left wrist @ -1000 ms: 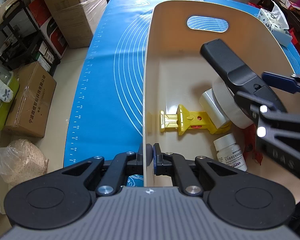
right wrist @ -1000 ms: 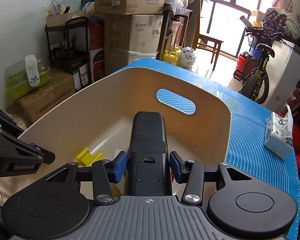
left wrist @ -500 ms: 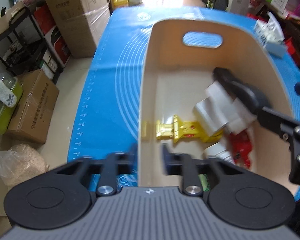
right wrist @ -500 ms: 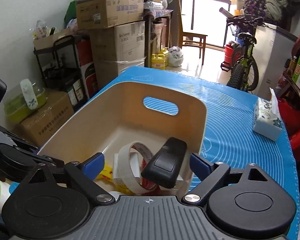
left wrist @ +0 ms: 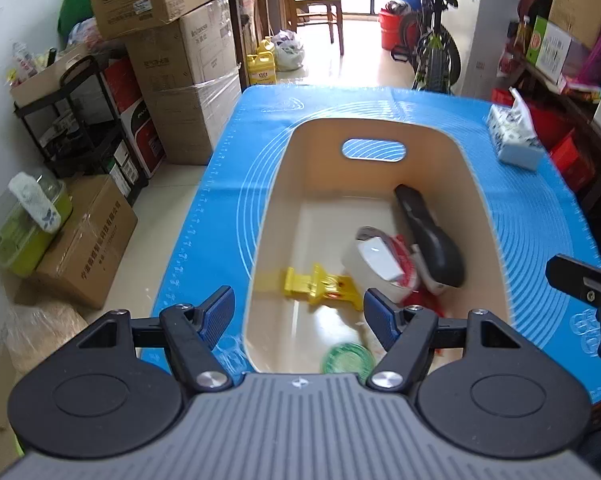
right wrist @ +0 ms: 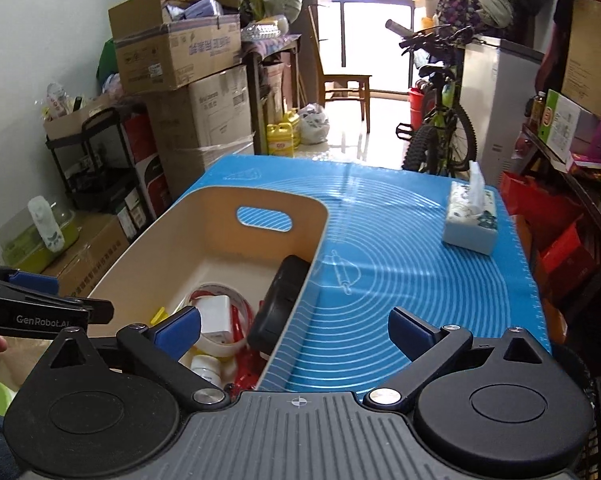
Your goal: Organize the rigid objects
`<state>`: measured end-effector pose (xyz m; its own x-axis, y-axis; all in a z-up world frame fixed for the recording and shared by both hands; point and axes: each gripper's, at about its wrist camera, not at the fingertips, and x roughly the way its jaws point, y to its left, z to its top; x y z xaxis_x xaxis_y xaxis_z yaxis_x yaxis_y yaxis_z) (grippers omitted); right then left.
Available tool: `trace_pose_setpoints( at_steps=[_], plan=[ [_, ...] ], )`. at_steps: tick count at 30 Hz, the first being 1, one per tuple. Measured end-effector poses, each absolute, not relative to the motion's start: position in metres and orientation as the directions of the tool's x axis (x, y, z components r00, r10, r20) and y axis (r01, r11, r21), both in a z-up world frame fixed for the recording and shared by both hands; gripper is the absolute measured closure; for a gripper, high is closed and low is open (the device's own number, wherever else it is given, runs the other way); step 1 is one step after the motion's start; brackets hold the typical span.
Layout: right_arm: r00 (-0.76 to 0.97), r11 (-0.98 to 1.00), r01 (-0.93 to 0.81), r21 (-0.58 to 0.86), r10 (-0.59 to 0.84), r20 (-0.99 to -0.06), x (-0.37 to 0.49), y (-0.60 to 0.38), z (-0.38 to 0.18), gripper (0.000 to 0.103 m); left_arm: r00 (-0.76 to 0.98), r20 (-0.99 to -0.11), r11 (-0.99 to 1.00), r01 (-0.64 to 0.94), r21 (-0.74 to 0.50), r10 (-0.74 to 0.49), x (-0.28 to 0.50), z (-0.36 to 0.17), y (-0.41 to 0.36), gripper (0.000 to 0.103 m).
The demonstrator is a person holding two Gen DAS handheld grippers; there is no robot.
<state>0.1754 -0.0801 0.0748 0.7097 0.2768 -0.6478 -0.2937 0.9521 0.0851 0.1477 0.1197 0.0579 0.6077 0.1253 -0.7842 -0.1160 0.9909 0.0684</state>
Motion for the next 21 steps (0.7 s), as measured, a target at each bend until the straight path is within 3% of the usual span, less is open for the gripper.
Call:
trace_pose_setpoints(
  at_steps=[12,21],
  plan=[
    [0.725,0.956,-0.280,0.086,0.269,-0.634,0.112,-0.122,0.087,0.003,0.657,-0.739,0.985,-0.160,0.060,0.151,0.087,0.075,0.081,0.031],
    [0.726,0.958,-0.267,0.104,0.271,-0.632,0.065,-0.139,0.071,0.003,0.664,-0.732,0.984,-0.169,0.054,0.154,0.044,0.060,0.061,0.031]
  ],
)
